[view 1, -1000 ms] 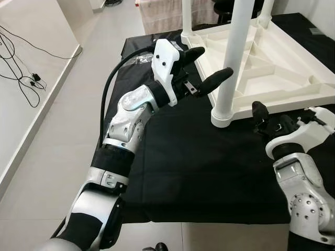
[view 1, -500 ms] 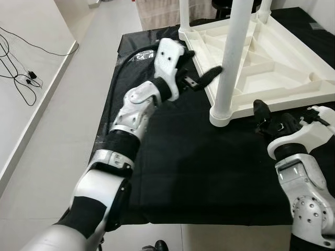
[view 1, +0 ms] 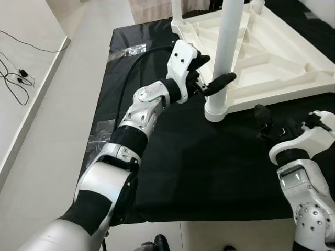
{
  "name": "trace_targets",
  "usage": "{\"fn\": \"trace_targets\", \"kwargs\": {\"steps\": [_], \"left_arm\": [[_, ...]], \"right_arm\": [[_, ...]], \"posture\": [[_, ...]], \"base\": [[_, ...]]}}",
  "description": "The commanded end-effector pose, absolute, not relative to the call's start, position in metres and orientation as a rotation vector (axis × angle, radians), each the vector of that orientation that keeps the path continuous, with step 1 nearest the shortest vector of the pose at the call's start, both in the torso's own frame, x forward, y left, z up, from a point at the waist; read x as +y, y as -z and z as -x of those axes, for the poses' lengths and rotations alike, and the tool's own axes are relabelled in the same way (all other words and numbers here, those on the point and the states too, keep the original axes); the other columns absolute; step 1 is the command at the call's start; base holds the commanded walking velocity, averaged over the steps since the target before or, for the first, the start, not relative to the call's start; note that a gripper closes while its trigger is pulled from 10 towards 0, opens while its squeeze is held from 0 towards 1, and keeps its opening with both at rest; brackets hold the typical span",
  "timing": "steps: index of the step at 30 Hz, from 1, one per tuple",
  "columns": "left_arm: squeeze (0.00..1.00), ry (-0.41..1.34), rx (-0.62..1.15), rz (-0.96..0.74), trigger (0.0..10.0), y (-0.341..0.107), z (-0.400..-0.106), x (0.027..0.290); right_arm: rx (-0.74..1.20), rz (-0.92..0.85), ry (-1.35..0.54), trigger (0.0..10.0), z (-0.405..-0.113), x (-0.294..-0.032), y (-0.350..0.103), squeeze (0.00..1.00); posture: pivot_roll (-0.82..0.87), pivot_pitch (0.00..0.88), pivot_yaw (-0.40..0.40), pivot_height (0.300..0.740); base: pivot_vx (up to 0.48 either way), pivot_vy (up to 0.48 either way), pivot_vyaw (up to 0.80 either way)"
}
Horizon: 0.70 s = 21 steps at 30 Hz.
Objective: Building children table
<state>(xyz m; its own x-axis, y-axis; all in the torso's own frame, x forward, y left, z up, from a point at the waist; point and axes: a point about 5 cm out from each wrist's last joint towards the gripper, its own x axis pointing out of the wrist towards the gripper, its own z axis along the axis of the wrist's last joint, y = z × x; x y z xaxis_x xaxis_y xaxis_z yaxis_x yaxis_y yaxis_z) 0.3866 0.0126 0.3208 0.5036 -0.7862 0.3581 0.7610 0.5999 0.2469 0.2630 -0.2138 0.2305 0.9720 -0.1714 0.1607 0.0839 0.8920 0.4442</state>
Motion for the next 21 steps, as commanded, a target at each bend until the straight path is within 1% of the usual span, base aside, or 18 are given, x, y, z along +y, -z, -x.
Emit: {"fn": "trace_targets", "kwargs": {"steps": [1, 3, 4, 5, 12, 13, 14, 15, 16, 17, 19, 21], "left_arm": [[0.00, 0.934, -0.457, -0.049, 10.0, -0.317, -0.388, 0.013], [0.00, 0.975, -0.450, -0.043, 10.0, -0.318, -0.385, 0.005], [0.00, 0.975, -0.450, -0.043, 10.0, -0.318, -0.385, 0.005], [0.00, 1.034, -0.434, -0.029, 10.0, -0.318, -0.383, -0.003], [0.00, 1.072, -0.409, -0.052, 10.0, -0.314, -0.381, -0.012], [0.00, 1.061, -0.411, -0.064, 4.4, -0.314, -0.382, -0.011], [0.00, 1.061, -0.411, -0.064, 4.4, -0.314, -0.382, -0.011], [0.00, 1.044, -0.411, -0.064, 0.0, -0.315, -0.383, -0.009], [0.00, 1.044, -0.411, -0.064, 0.0, -0.315, -0.383, -0.009], [0.00, 1.007, -0.417, -0.071, 0.0, -0.317, -0.386, -0.005], [0.00, 1.007, -0.417, -0.071, 0.0, -0.317, -0.386, -0.005], [0.00, 0.936, -0.423, -0.085, 0.0, -0.317, -0.391, 0.006]], "right_arm": [[-0.184, -0.460, 0.120, 10.0, -0.259, -0.209, -0.229, 0.00], [-0.187, -0.461, 0.118, 10.0, -0.256, -0.208, -0.230, 0.00], [-0.187, -0.461, 0.118, 10.0, -0.256, -0.208, -0.230, 0.00], [-0.189, -0.462, 0.117, 10.0, -0.254, -0.207, -0.232, 0.00], [-0.186, -0.465, 0.118, 10.0, -0.249, -0.205, -0.232, 0.00], [-0.184, -0.466, 0.116, 10.0, -0.249, -0.204, -0.232, 0.00], [-0.184, -0.466, 0.116, 10.0, -0.249, -0.204, -0.232, 0.00], [-0.183, -0.469, 0.113, 10.0, -0.248, -0.203, -0.231, 0.00], [-0.183, -0.469, 0.113, 10.0, -0.248, -0.203, -0.231, 0.00], [-0.182, -0.470, 0.109, 10.0, -0.249, -0.203, -0.232, 0.00], [-0.182, -0.470, 0.109, 10.0, -0.249, -0.203, -0.232, 0.00], [-0.182, -0.473, 0.104, 10.0, -0.250, -0.203, -0.232, 0.00]], "posture": [[-0.16, 0.348, 0.153, 0.740], [-0.18, 0.366, 0.160, 0.740], [-0.18, 0.366, 0.160, 0.740], [-0.19, 0.371, 0.163, 0.740], [-0.20, 0.383, 0.170, 0.740], [-0.20, 0.382, 0.168, 0.740], [-0.20, 0.382, 0.168, 0.740], [-0.20, 0.379, 0.167, 0.740], [-0.20, 0.379, 0.167, 0.740], [-0.20, 0.375, 0.165, 0.740], [-0.20, 0.375, 0.165, 0.740], [-0.20, 0.359, 0.155, 0.740]], "base": [[0.000, 0.000, 0.00], [0.000, 0.000, 0.00], [0.000, 0.000, 0.00], [0.000, 0.000, 0.00], [0.000, 0.000, 0.00], [0.000, 0.000, 0.00], [0.000, 0.000, 0.00], [0.000, 0.000, 0.00], [0.000, 0.000, 0.00], [0.000, 0.000, 0.00], [0.000, 0.000, 0.00], [0.000, 0.000, 0.00]]}}
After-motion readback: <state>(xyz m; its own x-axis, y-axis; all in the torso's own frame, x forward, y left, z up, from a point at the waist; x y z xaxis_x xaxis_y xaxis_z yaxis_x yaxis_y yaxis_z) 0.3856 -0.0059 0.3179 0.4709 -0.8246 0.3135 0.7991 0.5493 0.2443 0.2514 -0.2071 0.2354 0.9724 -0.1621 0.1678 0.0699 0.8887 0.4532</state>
